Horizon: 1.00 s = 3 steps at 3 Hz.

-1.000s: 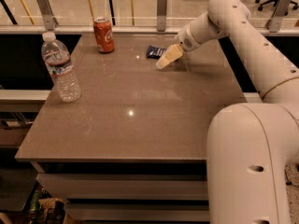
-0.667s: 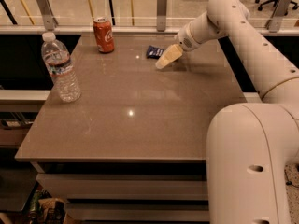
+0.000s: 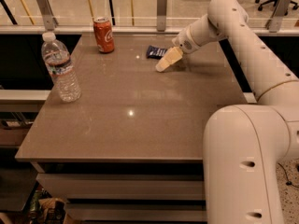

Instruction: Move rxbar blueberry near water bottle

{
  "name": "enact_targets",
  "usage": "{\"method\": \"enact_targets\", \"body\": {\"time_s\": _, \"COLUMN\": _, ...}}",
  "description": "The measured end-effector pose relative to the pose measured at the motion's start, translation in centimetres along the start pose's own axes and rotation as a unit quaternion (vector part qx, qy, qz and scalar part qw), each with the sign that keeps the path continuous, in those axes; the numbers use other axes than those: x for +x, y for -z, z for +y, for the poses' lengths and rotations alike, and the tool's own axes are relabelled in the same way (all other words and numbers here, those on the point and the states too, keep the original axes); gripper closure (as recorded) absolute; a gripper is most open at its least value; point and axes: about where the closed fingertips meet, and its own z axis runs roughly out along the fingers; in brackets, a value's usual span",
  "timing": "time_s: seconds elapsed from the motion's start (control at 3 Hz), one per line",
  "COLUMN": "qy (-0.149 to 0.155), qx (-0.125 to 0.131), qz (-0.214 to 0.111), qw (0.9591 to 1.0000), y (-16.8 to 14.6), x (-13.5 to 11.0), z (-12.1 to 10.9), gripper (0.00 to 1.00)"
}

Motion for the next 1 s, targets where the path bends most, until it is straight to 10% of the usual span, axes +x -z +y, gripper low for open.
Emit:
{"method": "enact_targets", "body": {"time_s": 0.33, "qy": -0.002, "qx": -0.013, "qz": 0.001, "qw": 0.9999, "y": -0.19, "x": 0.25, "z": 0.15, "gripper": 0.0}}
{"method": "enact_targets", "body": {"time_s": 1.0, "qy": -0.002, "qx": -0.018, "qz": 0.002, "qw": 0.9998, "y": -0.9, "x": 0.25, "z": 0.34, "gripper": 0.41}}
